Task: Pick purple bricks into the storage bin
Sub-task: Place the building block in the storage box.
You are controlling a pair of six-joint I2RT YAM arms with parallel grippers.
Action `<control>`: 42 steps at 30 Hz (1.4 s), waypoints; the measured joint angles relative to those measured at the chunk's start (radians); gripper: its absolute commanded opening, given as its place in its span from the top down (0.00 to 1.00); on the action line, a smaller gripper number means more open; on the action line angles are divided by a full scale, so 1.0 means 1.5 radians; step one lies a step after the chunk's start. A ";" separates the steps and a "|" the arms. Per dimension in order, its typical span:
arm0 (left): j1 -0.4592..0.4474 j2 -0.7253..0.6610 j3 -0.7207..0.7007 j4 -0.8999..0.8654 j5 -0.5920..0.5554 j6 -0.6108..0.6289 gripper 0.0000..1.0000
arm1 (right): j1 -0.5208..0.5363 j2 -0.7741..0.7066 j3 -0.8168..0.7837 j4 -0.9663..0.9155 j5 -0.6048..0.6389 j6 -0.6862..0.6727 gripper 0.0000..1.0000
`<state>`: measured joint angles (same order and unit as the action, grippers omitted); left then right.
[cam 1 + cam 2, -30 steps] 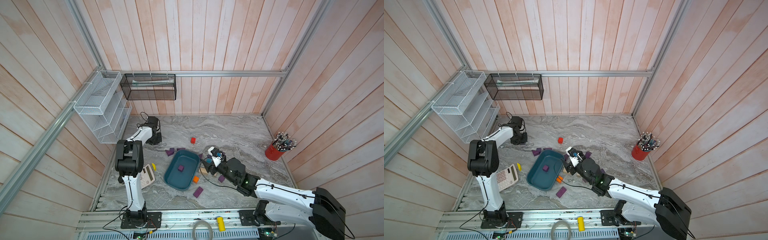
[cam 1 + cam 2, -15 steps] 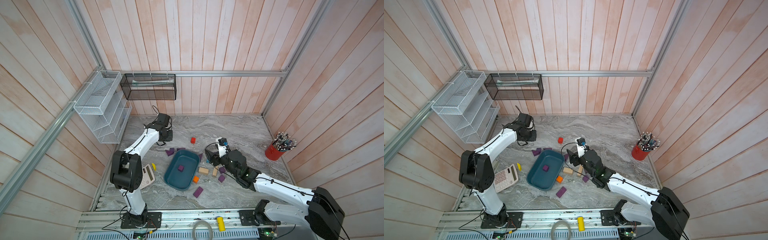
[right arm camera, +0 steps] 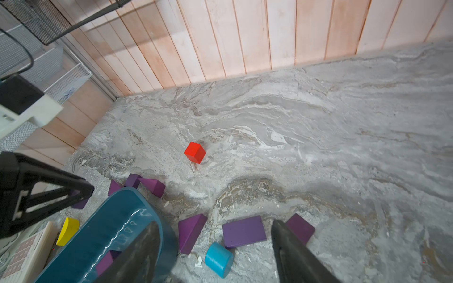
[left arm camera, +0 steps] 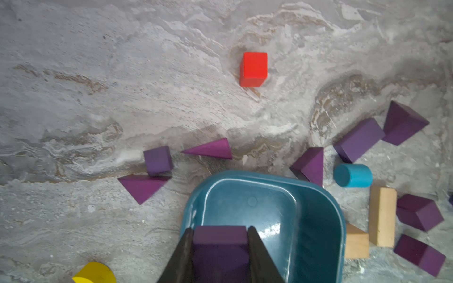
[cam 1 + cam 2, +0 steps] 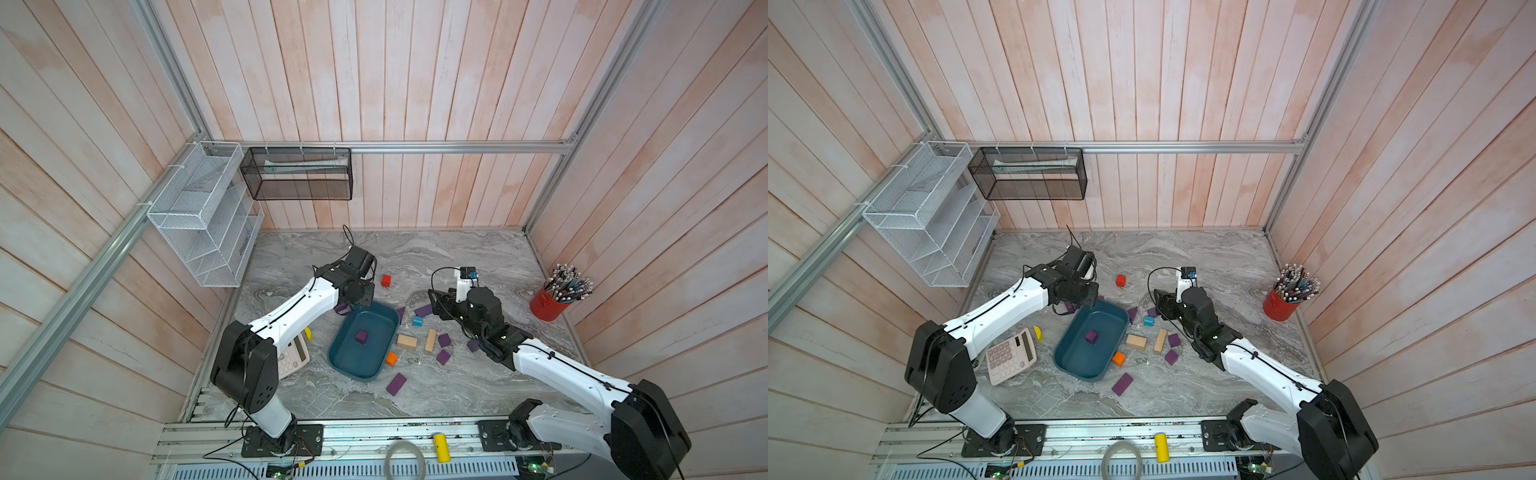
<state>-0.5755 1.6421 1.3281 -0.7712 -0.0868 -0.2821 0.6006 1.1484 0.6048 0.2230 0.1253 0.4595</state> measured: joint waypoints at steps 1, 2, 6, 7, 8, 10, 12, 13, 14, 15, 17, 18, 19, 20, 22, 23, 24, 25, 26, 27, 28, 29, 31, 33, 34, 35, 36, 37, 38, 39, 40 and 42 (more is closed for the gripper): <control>-0.010 0.000 -0.005 -0.001 0.000 -0.003 0.77 | -0.005 0.000 0.000 -0.005 -0.004 0.006 0.26; -0.021 0.000 -0.009 -0.001 0.000 -0.007 0.77 | -0.010 0.000 0.000 -0.011 -0.009 0.012 0.26; -0.057 0.000 -0.027 0.001 0.000 -0.025 0.77 | -0.025 -0.004 0.000 -0.023 -0.023 0.028 0.26; -0.065 0.000 -0.034 0.002 0.000 -0.029 0.77 | -0.027 -0.006 0.000 -0.026 -0.025 0.031 0.26; -0.073 0.000 -0.040 0.002 0.000 -0.035 0.77 | -0.030 -0.008 0.000 -0.030 -0.027 0.032 0.26; -0.084 0.002 -0.052 0.005 0.000 -0.043 0.77 | -0.032 -0.011 0.000 -0.033 -0.028 0.033 0.27; -0.093 0.008 -0.062 0.008 0.000 -0.053 0.77 | -0.034 -0.013 0.000 -0.039 -0.030 0.036 0.26; -0.096 0.011 -0.066 0.013 0.000 -0.055 0.77 | -0.035 -0.013 0.000 -0.042 -0.031 0.037 0.26; -0.099 0.014 -0.070 0.018 0.000 -0.060 0.77 | -0.035 -0.013 0.000 -0.044 -0.031 0.039 0.26; -0.102 0.017 -0.075 0.023 0.000 -0.063 0.77 | -0.035 -0.014 0.000 -0.046 -0.031 0.041 0.26; -0.106 0.022 -0.084 0.033 0.000 -0.071 0.77 | -0.035 -0.017 0.000 -0.048 -0.031 0.043 0.26; -0.107 0.025 -0.089 0.038 0.001 -0.073 0.77 | -0.036 -0.019 0.000 -0.049 -0.032 0.043 0.27; -0.109 0.028 -0.092 0.043 0.001 -0.076 0.77 | -0.037 -0.020 0.000 -0.049 -0.032 0.043 0.26; -0.110 0.034 -0.094 0.048 0.001 -0.079 0.77 | -0.037 -0.021 0.000 -0.050 -0.032 0.044 0.26; -0.112 0.045 -0.098 0.057 0.001 -0.084 0.77 | -0.039 -0.022 -0.001 -0.050 -0.033 0.046 0.26; -0.112 0.051 -0.100 0.061 0.001 -0.087 0.77 | -0.039 -0.023 -0.002 -0.050 -0.033 0.046 0.26; -0.113 0.057 -0.102 0.066 0.001 -0.089 0.77 | -0.040 -0.024 -0.004 -0.050 -0.033 0.046 0.26; -0.113 0.061 -0.104 0.070 0.001 -0.090 0.77 | -0.040 -0.026 -0.005 -0.050 -0.033 0.046 0.26; -0.113 0.065 -0.107 0.076 0.003 -0.093 0.77 | -0.040 -0.029 -0.008 -0.049 -0.033 0.046 0.26; -0.114 0.066 -0.111 0.082 0.003 -0.096 0.77 | -0.040 -0.032 -0.011 -0.049 -0.033 0.046 0.26; -0.115 0.068 -0.114 0.085 0.004 -0.099 0.77 | -0.041 -0.035 -0.013 -0.049 -0.033 0.047 0.26; -0.116 0.069 -0.117 0.091 0.005 -0.101 0.77 | -0.041 -0.038 -0.015 -0.049 -0.033 0.047 0.26; -0.118 0.071 -0.123 0.101 0.006 -0.105 0.77 | -0.041 -0.042 -0.019 -0.049 -0.032 0.048 0.26; -0.119 0.079 -0.125 0.108 0.007 -0.107 0.77 | -0.041 -0.046 -0.023 -0.049 -0.033 0.048 0.26; -0.120 0.083 -0.126 0.112 0.008 -0.108 0.77 | -0.041 -0.046 -0.025 -0.049 -0.032 0.048 0.26; -0.120 0.088 -0.129 0.116 0.008 -0.109 0.77 | -0.041 -0.046 -0.025 -0.049 -0.032 0.048 0.26; -0.120 0.092 -0.132 0.120 0.008 -0.110 0.77 | -0.041 -0.046 -0.025 -0.049 -0.032 0.048 0.27; -0.120 0.096 -0.135 0.122 0.008 -0.110 0.77 | -0.041 -0.046 -0.025 -0.049 -0.032 0.048 0.27; -0.120 0.102 -0.136 0.122 0.008 -0.110 0.77 | -0.041 -0.046 -0.025 -0.049 -0.032 0.048 0.27; -0.120 0.107 -0.137 0.124 0.008 -0.111 0.77 | -0.041 -0.046 -0.026 -0.049 -0.032 0.048 0.27; -0.120 0.111 -0.138 0.127 0.008 -0.112 0.77 | -0.041 -0.046 -0.027 -0.049 -0.032 0.048 0.27; -0.120 0.113 -0.141 0.130 0.008 -0.112 0.76 | -0.041 -0.046 -0.028 -0.049 -0.030 0.047 0.27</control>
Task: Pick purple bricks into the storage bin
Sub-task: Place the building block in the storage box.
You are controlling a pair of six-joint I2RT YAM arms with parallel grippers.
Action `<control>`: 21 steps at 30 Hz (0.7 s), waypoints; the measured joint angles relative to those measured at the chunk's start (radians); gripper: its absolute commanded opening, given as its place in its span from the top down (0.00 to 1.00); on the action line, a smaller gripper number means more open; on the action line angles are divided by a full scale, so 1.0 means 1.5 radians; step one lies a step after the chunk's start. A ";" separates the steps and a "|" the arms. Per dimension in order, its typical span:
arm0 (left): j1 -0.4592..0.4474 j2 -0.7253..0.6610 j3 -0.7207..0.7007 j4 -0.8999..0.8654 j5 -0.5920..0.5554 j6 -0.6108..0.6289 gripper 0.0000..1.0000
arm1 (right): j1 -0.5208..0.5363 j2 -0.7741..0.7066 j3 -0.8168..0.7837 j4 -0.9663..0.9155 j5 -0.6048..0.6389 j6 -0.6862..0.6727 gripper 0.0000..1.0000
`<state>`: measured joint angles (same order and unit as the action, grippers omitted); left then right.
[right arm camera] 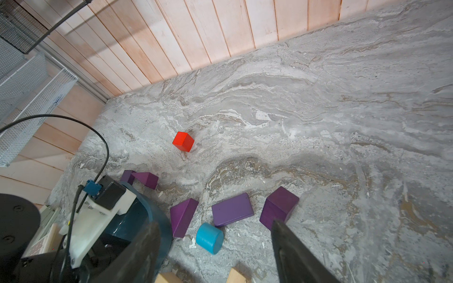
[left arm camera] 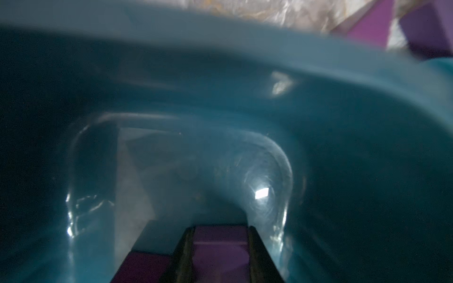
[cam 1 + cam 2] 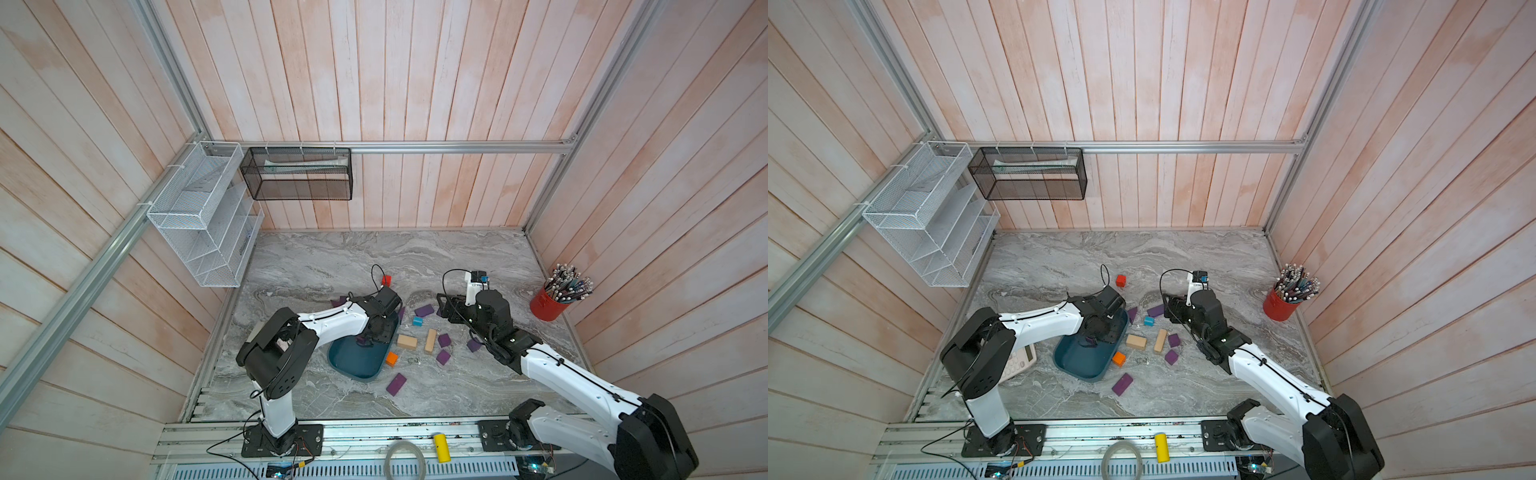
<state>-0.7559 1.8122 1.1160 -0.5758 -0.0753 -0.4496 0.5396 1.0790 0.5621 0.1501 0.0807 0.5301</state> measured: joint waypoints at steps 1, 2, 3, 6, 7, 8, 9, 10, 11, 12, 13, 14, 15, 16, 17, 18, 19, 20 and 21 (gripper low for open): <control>0.000 0.000 0.000 0.002 0.000 0.000 0.72 | 0.000 0.000 -0.001 0.000 0.000 -0.001 0.27; 0.000 0.000 0.000 0.005 0.000 0.000 0.68 | 0.000 0.000 -0.002 0.000 0.001 -0.002 0.27; 0.000 0.000 0.000 0.006 0.000 0.000 0.64 | 0.000 0.000 -0.002 -0.001 0.002 -0.003 0.27; 0.000 0.000 0.000 0.005 0.000 -0.004 0.50 | 0.000 0.000 -0.002 -0.001 0.005 -0.006 0.27; 0.000 0.000 0.000 0.006 0.000 -0.004 0.43 | 0.000 0.000 -0.002 -0.001 0.006 -0.009 0.27; 0.000 0.000 0.000 0.005 -0.001 -0.004 0.37 | 0.000 0.000 -0.002 -0.001 0.010 -0.014 0.26; 0.000 0.000 0.000 0.005 -0.001 0.000 0.33 | 0.000 0.000 -0.002 -0.002 0.014 -0.019 0.26; 0.000 0.000 0.001 0.001 -0.003 0.000 0.29 | 0.000 0.000 -0.002 -0.005 0.020 -0.026 0.26; 0.000 -0.001 0.002 -0.002 -0.003 0.004 0.27 | 0.000 -0.001 -0.001 -0.010 0.025 -0.033 0.26; 0.000 -0.002 0.003 -0.006 -0.006 0.007 0.24 | 0.000 -0.001 0.000 -0.015 0.030 -0.040 0.26; 0.000 -0.004 0.004 -0.011 -0.008 0.011 0.21 | -0.001 -0.002 0.002 -0.021 0.034 -0.047 0.26; 0.000 -0.008 0.005 -0.016 -0.010 0.013 0.20 | -0.001 -0.002 0.006 -0.027 0.036 -0.053 0.26; 0.000 -0.014 0.007 -0.021 -0.013 0.017 0.20 | -0.001 -0.002 0.010 -0.030 0.038 -0.059 0.26; -0.001 -0.022 0.009 -0.026 -0.015 0.020 0.18 | -0.003 -0.003 0.014 -0.031 0.038 -0.062 0.26; -0.001 -0.033 0.012 -0.030 -0.019 0.023 0.18 | -0.003 -0.003 0.019 -0.031 0.038 -0.065 0.26; -0.001 -0.045 0.017 -0.033 -0.021 0.025 0.18 | -0.003 -0.003 0.022 -0.031 0.038 -0.068 0.26; -0.001 -0.058 0.023 -0.035 -0.023 0.028 0.18 | -0.003 -0.003 0.025 -0.031 0.038 -0.070 0.26; -0.001 -0.072 0.031 -0.036 -0.023 0.031 0.17 | -0.004 -0.003 0.026 -0.031 0.037 -0.071 0.26; -0.002 -0.083 0.037 -0.036 -0.023 0.033 0.15 | -0.004 -0.003 0.026 -0.031 0.037 -0.072 0.26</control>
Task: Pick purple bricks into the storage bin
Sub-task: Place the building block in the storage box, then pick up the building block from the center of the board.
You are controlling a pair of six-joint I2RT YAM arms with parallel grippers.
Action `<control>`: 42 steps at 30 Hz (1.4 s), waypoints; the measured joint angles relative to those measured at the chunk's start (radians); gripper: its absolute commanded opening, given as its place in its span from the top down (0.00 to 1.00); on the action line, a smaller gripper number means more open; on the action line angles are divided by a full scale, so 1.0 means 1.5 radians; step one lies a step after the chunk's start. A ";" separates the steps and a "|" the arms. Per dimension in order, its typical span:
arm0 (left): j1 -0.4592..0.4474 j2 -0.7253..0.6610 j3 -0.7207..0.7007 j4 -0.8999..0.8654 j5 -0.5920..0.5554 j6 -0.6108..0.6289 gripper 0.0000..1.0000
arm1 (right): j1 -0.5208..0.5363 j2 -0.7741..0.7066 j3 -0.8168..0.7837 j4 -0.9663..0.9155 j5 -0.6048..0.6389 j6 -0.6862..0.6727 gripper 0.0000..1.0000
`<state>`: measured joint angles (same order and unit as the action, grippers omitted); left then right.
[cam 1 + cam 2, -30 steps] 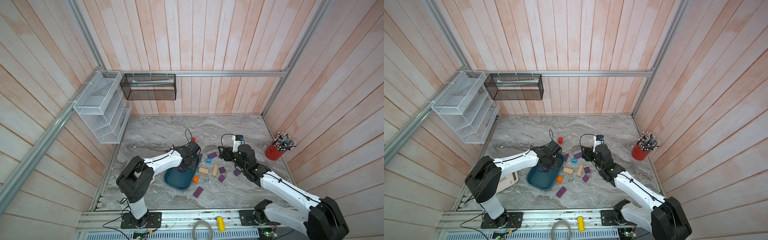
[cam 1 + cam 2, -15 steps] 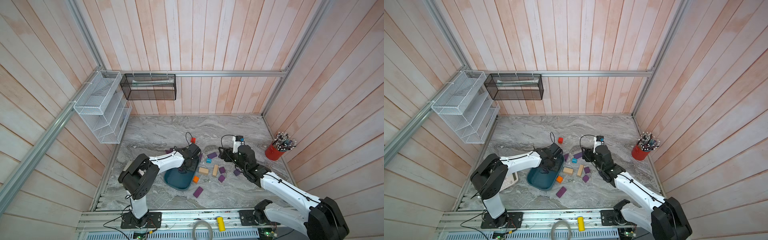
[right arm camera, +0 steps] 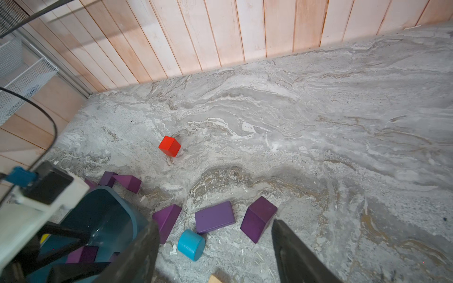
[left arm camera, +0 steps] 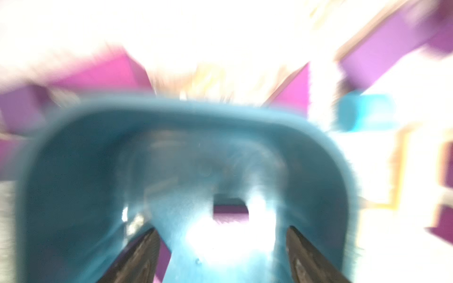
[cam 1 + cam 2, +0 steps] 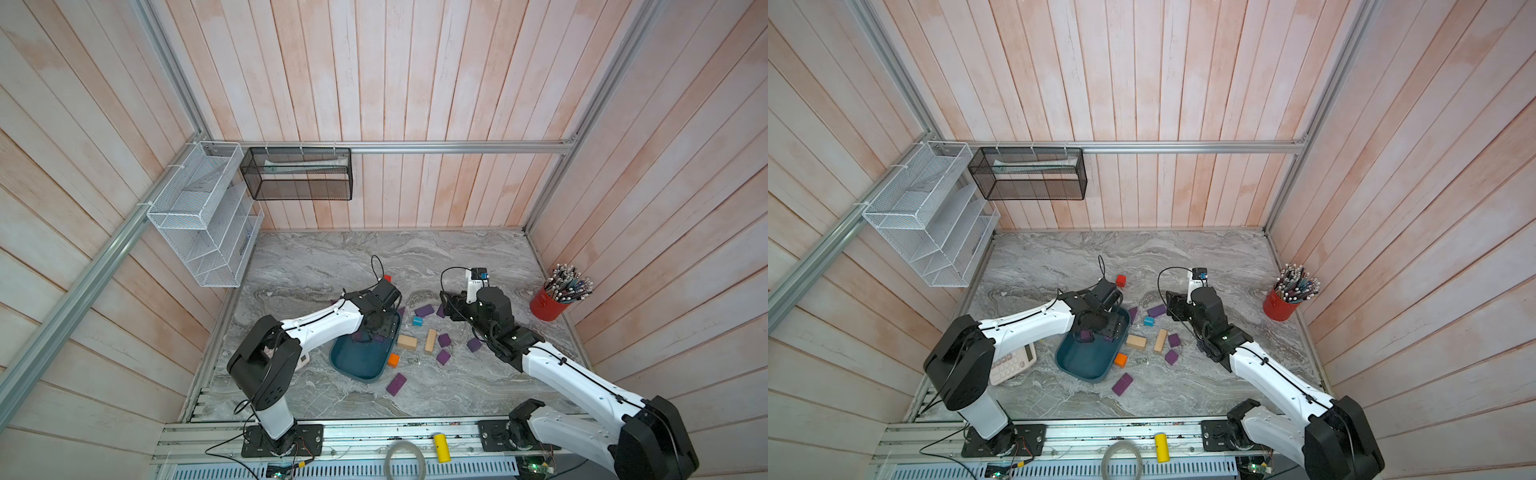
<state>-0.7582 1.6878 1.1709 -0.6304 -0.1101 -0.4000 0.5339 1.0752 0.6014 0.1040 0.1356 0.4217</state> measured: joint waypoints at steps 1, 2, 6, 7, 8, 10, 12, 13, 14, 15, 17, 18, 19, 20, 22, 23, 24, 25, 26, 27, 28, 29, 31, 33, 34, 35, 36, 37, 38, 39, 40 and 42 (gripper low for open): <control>0.000 -0.013 0.009 -0.001 0.000 0.003 0.15 | 0.000 0.001 0.000 0.000 -0.002 -0.001 0.26; 0.000 -0.024 0.017 0.000 0.000 0.006 0.14 | 0.000 0.002 0.000 0.000 -0.004 -0.001 0.26; 0.001 -0.065 0.033 0.001 -0.001 0.017 0.06 | 0.000 0.008 0.003 -0.005 -0.014 0.000 0.26; 0.003 -0.077 0.033 0.001 0.000 0.020 0.02 | 0.000 0.009 0.003 -0.008 -0.016 0.000 0.26; 0.006 -0.091 0.033 0.000 0.001 0.021 0.00 | 0.000 0.010 0.003 -0.013 -0.018 0.000 0.26; 0.018 -0.119 0.033 0.002 0.003 0.029 0.00 | 0.000 0.013 0.004 -0.026 -0.020 0.000 0.26; 0.038 -0.149 0.033 0.003 0.008 0.038 0.00 | 0.000 0.019 0.009 -0.043 -0.020 0.000 0.26; 0.049 -0.164 0.033 0.004 0.011 0.045 0.00 | 0.000 0.022 0.013 -0.051 -0.020 0.001 0.27; 0.060 -0.175 0.034 0.002 0.013 0.053 0.00 | 0.000 0.025 0.017 -0.059 -0.019 0.001 0.27; 0.068 -0.184 0.037 -0.002 0.012 0.063 0.00 | 0.000 0.029 0.021 -0.068 -0.019 0.003 0.27; 0.075 -0.193 0.050 -0.014 0.010 0.090 0.00 | 0.000 0.040 0.034 -0.084 -0.018 0.011 0.29; 0.075 -0.194 0.058 -0.019 0.008 0.104 0.00 | 0.000 0.046 0.039 -0.088 -0.016 0.014 0.29; 0.074 -0.195 0.067 -0.024 0.006 0.121 0.00 | 0.000 0.055 0.047 -0.095 -0.013 0.020 0.29; 0.073 -0.197 0.072 -0.025 0.005 0.140 0.00 | 0.000 0.067 0.057 -0.105 -0.010 0.026 0.30; 0.073 -0.208 0.072 -0.025 0.001 0.176 0.00 | 0.000 0.093 0.076 -0.118 -0.002 0.039 0.32; 0.073 -0.215 0.068 -0.023 0.000 0.194 0.00 | 0.000 0.108 0.087 -0.126 0.002 0.046 0.32; 0.073 -0.224 0.062 -0.022 -0.001 0.210 0.00 | -0.001 0.123 0.097 -0.133 0.005 0.052 0.33; 0.073 -0.235 0.051 -0.018 -0.001 0.228 0.00 | -0.001 0.142 0.111 -0.143 0.009 0.060 0.34; 0.073 -0.247 0.039 -0.016 0.001 0.246 0.00 | -0.002 0.160 0.123 -0.152 0.012 0.068 0.35; 0.073 -0.256 0.028 -0.012 0.004 0.259 0.00 | -0.002 0.174 0.132 -0.158 0.013 0.074 0.35; 0.073 -0.268 0.011 -0.001 0.009 0.275 0.00 | -0.003 0.192 0.143 -0.166 0.014 0.083 0.36; 0.073 -0.280 -0.007 0.009 0.019 0.289 0.00 | -0.003 0.207 0.154 -0.175 0.015 0.090 0.37; 0.073 -0.302 -0.039 0.027 0.049 0.312 0.00 | -0.004 0.235 0.174 -0.191 0.016 0.104 0.38; 0.075 -0.329 -0.075 0.052 0.095 0.334 0.00 | -0.004 0.261 0.193 -0.207 0.017 0.119 0.38; 0.077 -0.346 -0.097 0.068 0.126 0.343 0.00 | -0.005 0.273 0.201 -0.214 0.017 0.125 0.38; 0.079 -0.363 -0.115 0.077 0.156 0.351 0.00 | -0.006 0.284 0.209 -0.222 0.018 0.133 0.39; 0.083 -0.375 -0.126 0.086 0.179 0.357 0.00 | -0.007 0.293 0.214 -0.229 0.018 0.139 0.39; 0.085 -0.385 -0.135 0.093 0.201 0.363 0.00 | -0.009 0.302 0.219 -0.235 0.019 0.148 0.38; 0.087 -0.394 -0.142 0.101 0.222 0.369 0.00 | -0.011 0.311 0.222 -0.241 0.019 0.157 0.38; 0.088 -0.400 -0.146 0.109 0.236 0.374 0.00 | -0.014 0.317 0.223 -0.244 0.019 0.164 0.39; 0.089 -0.404 -0.150 0.116 0.249 0.379 0.00 | -0.017 0.323 0.223 -0.247 0.019 0.174 0.38; 0.089 -0.409 -0.154 0.130 0.267 0.390 0.00 | -0.021 0.332 0.223 -0.252 0.019 0.192 0.39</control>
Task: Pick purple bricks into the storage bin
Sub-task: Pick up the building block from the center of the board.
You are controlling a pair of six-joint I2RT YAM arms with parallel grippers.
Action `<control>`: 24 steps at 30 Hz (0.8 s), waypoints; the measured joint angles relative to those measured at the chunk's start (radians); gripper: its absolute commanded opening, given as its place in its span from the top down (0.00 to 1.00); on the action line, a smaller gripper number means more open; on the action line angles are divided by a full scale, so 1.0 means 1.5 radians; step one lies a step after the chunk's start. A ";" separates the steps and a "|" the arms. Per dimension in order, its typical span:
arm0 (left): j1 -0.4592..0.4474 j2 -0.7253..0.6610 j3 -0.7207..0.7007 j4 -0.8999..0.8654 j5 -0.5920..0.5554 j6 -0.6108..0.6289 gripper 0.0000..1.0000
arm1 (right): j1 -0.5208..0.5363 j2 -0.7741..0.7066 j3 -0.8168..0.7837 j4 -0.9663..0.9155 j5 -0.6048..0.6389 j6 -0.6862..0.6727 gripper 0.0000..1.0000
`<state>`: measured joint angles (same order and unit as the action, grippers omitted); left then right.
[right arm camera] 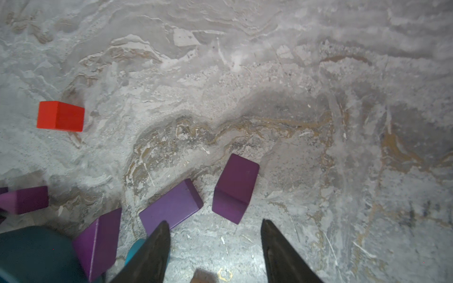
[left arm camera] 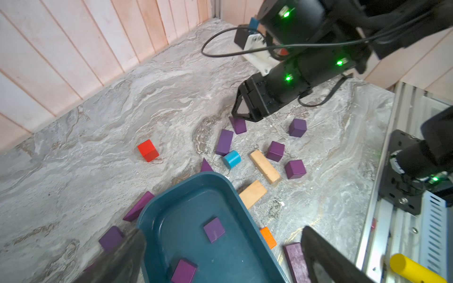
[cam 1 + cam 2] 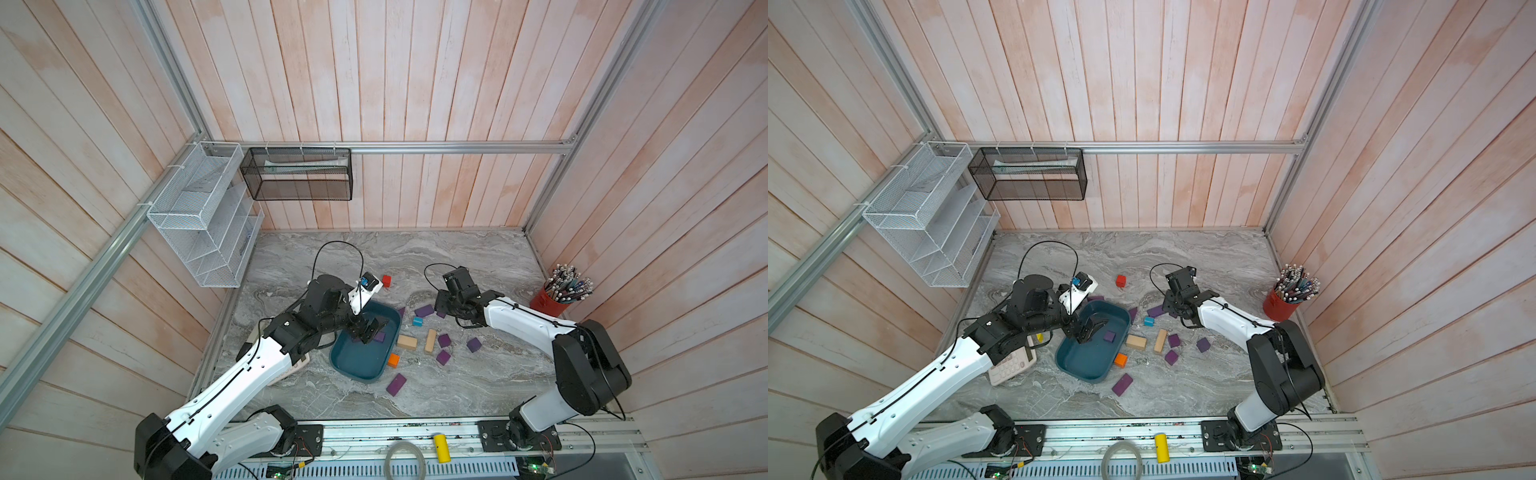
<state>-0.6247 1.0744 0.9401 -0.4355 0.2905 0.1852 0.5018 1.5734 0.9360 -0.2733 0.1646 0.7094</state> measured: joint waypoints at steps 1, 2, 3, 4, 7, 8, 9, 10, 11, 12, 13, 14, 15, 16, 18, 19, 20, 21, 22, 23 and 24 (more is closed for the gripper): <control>0.000 -0.002 -0.004 0.007 0.007 0.006 0.00 | -0.002 0.004 0.000 -0.001 0.000 0.008 0.38; 0.000 -0.004 -0.008 0.011 0.013 0.012 0.00 | -0.004 0.007 0.000 -0.001 0.000 0.017 0.39; 0.001 -0.005 -0.012 0.015 0.019 0.017 0.00 | -0.006 0.010 0.000 0.000 0.001 0.024 0.38; 0.002 -0.006 -0.018 0.020 0.025 0.023 0.00 | -0.008 0.012 0.000 0.000 0.001 0.032 0.39; 0.001 -0.008 -0.035 0.028 0.036 0.034 0.00 | -0.013 0.024 0.000 0.001 0.002 0.051 0.39; 0.001 -0.009 -0.039 0.029 0.040 0.038 0.00 | -0.014 0.031 0.000 0.001 0.002 0.056 0.39; 0.002 -0.009 -0.041 0.029 0.043 0.039 0.00 | -0.016 0.036 0.001 0.000 0.002 0.060 0.39; 0.001 -0.009 -0.041 0.029 0.047 0.041 0.00 | -0.018 0.044 0.002 0.000 0.002 0.064 0.39; 0.001 -0.010 -0.041 0.032 0.048 0.042 0.00 | -0.019 0.053 0.006 0.000 0.001 0.068 0.39; 0.001 -0.010 -0.041 0.034 0.050 0.042 0.00 | -0.019 0.061 0.010 -0.001 0.001 0.070 0.39; 0.002 -0.010 -0.041 0.037 0.051 0.042 0.00 | -0.020 0.070 0.017 -0.002 0.001 0.073 0.39; 0.002 -0.010 -0.041 0.037 0.053 0.042 0.00 | -0.020 0.079 0.024 -0.003 0.001 0.076 0.39; 0.002 -0.010 -0.041 0.037 0.054 0.042 0.00 | -0.020 0.086 0.031 -0.003 0.002 0.078 0.39; 0.002 -0.010 -0.041 0.038 0.056 0.042 0.00 | -0.020 0.094 0.038 -0.004 0.002 0.082 0.39; 0.002 -0.010 -0.041 0.039 0.061 0.042 0.00 | -0.020 0.105 0.050 -0.006 0.002 0.087 0.39; 0.002 -0.009 -0.041 0.039 0.063 0.042 0.00 | -0.020 0.111 0.056 -0.006 0.002 0.089 0.39; 0.002 -0.009 -0.041 0.039 0.063 0.042 0.00 | -0.020 0.118 0.062 -0.008 0.002 0.091 0.40; 0.002 -0.009 -0.041 0.039 0.064 0.042 0.00 | -0.020 0.123 0.066 -0.008 0.002 0.092 0.40; 0.002 -0.009 -0.041 0.039 0.065 0.041 0.00 | -0.020 0.129 0.069 -0.008 0.002 0.093 0.41; 0.002 -0.008 -0.041 0.039 0.065 0.042 0.00 | -0.020 0.132 0.070 -0.009 0.002 0.094 0.42; 0.002 -0.007 -0.041 0.039 0.065 0.042 0.00 | -0.020 0.136 0.071 -0.010 0.002 0.097 0.43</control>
<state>-0.6224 1.0641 0.8783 -0.3771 0.3878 0.2478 0.4721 1.7775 1.0428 -0.2890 0.1680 0.8543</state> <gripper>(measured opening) 0.995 0.586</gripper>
